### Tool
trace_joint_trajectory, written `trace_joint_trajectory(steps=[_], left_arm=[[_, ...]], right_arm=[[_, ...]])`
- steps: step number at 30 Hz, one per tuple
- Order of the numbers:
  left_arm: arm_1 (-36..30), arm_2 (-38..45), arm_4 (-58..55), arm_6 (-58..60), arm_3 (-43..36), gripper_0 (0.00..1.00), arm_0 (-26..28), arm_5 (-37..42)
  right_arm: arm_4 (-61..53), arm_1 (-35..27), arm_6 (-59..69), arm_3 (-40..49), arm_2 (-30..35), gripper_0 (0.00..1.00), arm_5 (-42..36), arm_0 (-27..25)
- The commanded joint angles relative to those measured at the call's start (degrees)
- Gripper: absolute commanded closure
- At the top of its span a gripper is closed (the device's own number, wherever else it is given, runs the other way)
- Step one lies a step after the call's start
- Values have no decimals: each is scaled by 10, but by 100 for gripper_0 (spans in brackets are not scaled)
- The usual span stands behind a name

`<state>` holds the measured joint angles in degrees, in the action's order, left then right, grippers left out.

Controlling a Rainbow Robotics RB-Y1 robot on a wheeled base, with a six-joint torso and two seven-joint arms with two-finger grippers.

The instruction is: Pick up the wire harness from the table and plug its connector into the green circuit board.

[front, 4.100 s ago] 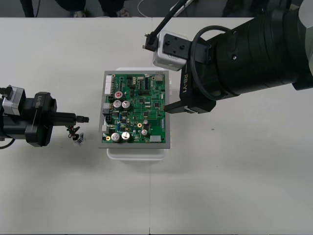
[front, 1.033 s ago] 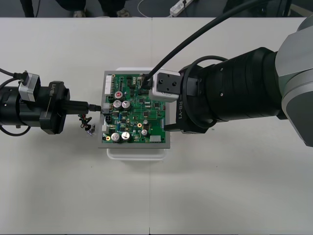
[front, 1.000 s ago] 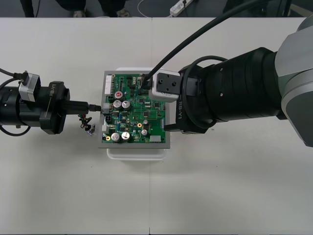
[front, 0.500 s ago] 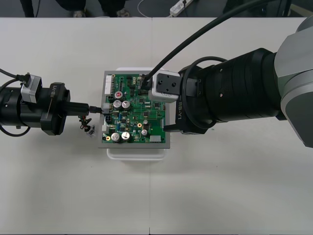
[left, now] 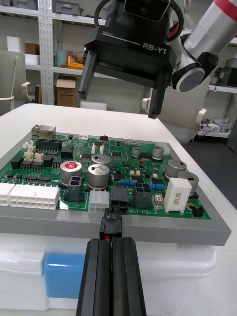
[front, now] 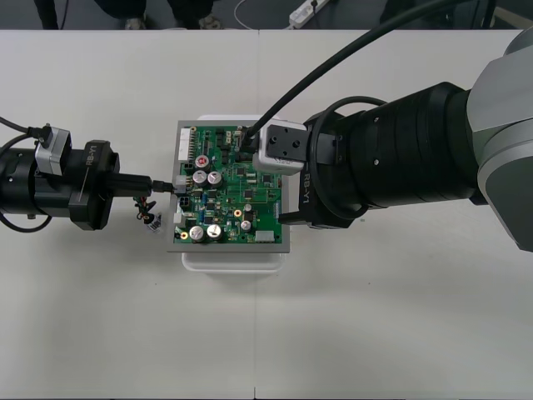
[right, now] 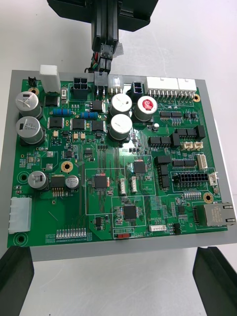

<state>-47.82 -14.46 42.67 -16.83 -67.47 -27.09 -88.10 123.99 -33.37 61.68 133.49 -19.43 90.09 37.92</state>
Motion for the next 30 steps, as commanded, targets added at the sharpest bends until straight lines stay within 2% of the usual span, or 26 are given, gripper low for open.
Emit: trace_joint_trajectory(steps=[1,30], left_arm=[[8,-4,-7,-47,-9,100,-24,-19],[9,-20,-7,-63,-20,100,-31,-19]], right_arm=[[4,8,-15,16,-7,6,-1,-3],[-3,9,-15,17,-6,6,-1,-3]])
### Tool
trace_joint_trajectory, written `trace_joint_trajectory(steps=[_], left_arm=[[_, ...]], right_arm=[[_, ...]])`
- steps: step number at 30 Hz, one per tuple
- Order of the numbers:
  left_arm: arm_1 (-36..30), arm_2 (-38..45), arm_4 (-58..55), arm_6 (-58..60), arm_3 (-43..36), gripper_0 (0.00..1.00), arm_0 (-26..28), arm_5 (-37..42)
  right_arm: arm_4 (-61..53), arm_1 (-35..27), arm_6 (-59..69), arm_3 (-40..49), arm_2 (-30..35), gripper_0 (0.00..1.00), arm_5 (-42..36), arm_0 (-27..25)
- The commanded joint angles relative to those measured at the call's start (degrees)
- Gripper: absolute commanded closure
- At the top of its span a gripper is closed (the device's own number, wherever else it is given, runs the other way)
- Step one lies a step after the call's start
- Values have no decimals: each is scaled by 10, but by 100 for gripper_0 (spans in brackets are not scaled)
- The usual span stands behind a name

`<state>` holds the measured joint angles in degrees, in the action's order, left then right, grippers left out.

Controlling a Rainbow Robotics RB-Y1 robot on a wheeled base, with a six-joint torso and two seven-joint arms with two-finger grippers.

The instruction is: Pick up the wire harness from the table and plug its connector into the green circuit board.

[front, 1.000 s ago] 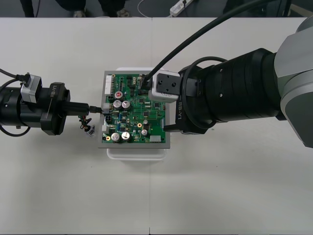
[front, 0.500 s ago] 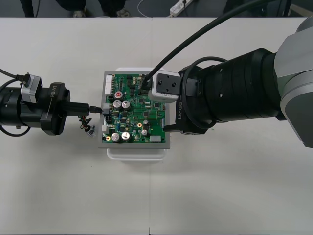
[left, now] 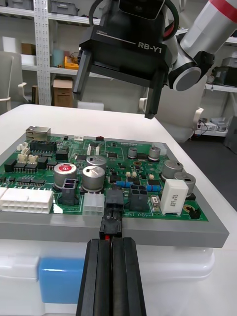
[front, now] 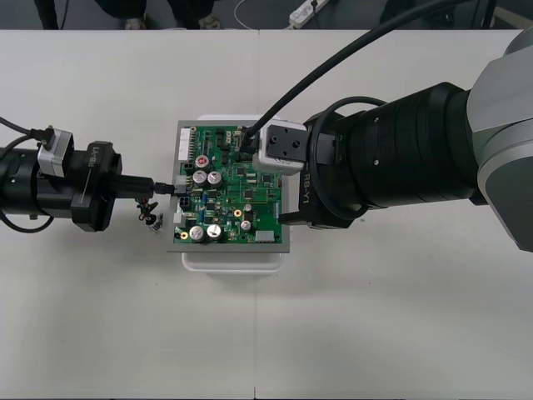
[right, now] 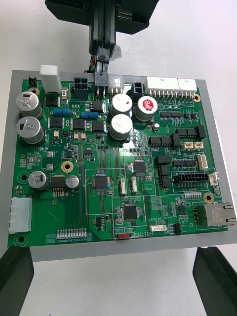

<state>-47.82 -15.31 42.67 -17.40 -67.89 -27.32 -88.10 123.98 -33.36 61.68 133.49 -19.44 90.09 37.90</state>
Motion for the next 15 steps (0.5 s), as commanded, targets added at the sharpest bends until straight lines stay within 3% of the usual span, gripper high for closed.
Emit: trace_joint_trajectory(steps=[1,15], left_arm=[[9,-11,-7,-58,-16,100,-28,-19],[12,-11,-17,-53,-16,100,-29,-19]], right_arm=[[-3,8,-14,17,-6,6,-1,-3],[-4,10,-14,16,-6,6,-1,-5]])
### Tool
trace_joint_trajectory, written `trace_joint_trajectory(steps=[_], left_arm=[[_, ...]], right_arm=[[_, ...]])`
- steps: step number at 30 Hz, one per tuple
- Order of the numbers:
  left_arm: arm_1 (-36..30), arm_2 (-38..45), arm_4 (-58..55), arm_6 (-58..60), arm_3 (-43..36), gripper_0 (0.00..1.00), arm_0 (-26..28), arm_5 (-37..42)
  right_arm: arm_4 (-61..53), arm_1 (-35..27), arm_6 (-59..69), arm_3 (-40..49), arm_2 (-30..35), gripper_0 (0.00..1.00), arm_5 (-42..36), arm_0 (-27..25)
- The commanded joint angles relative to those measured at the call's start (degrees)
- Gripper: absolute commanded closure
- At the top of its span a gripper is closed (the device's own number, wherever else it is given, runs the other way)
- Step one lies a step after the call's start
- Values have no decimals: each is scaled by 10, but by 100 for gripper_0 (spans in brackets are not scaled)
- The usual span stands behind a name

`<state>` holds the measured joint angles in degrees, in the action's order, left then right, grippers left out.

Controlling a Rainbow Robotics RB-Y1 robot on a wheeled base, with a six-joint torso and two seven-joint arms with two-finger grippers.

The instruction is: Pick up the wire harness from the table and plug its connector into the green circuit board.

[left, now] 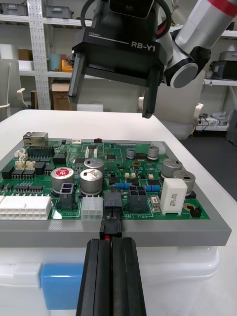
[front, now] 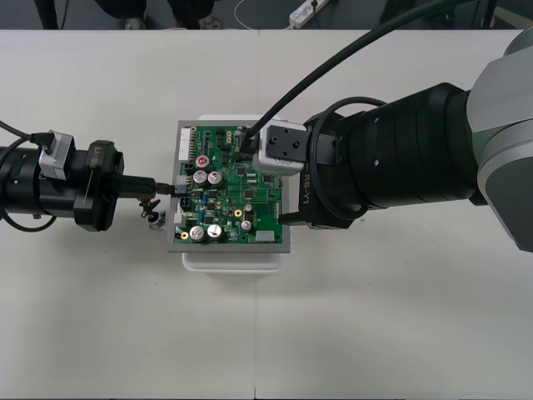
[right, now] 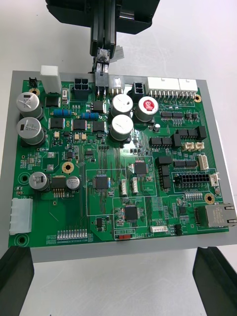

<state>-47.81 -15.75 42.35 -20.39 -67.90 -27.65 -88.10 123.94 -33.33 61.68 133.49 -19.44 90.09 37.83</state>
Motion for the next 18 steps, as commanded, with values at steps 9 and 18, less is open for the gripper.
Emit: trace_joint_trajectory(steps=[9,18], left_arm=[[12,-7,-17,-25,-15,100,-26,-19],[12,-7,-14,-23,-15,100,-26,-19]], right_arm=[[-5,9,-12,17,-6,6,-1,-4],[-7,9,-9,16,-2,6,-1,-4]])
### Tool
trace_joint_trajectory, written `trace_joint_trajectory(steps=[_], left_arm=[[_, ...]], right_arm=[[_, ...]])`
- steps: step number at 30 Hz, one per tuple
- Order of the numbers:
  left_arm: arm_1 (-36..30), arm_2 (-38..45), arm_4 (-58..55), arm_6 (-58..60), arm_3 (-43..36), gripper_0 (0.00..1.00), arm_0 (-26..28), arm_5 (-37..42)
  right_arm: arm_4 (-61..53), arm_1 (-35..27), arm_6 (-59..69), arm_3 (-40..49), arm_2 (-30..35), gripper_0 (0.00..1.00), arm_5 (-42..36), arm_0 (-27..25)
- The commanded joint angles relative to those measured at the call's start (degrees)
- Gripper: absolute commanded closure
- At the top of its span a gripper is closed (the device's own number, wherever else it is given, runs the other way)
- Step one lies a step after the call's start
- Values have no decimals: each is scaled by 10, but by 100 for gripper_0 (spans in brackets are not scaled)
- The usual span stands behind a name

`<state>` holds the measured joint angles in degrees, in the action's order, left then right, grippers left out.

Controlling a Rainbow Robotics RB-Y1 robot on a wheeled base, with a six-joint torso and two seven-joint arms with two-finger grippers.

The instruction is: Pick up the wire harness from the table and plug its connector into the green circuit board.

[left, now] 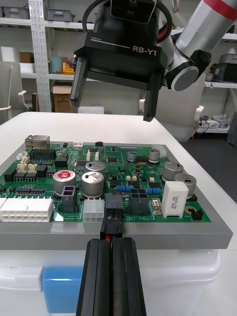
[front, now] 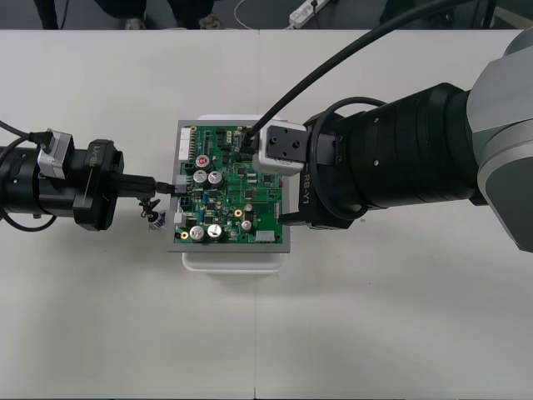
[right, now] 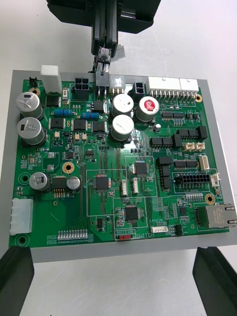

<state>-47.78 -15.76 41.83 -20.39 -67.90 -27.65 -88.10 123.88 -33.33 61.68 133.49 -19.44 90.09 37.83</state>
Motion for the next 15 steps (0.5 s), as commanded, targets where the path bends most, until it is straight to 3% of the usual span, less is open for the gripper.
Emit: trace_joint_trajectory(steps=[1,15], left_arm=[[12,-7,-8,-23,-15,100,-26,-19],[16,-7,4,-19,-14,100,-26,-19]], right_arm=[[-7,9,-9,16,-1,6,-1,-4],[-10,9,8,17,1,6,-1,-4]])
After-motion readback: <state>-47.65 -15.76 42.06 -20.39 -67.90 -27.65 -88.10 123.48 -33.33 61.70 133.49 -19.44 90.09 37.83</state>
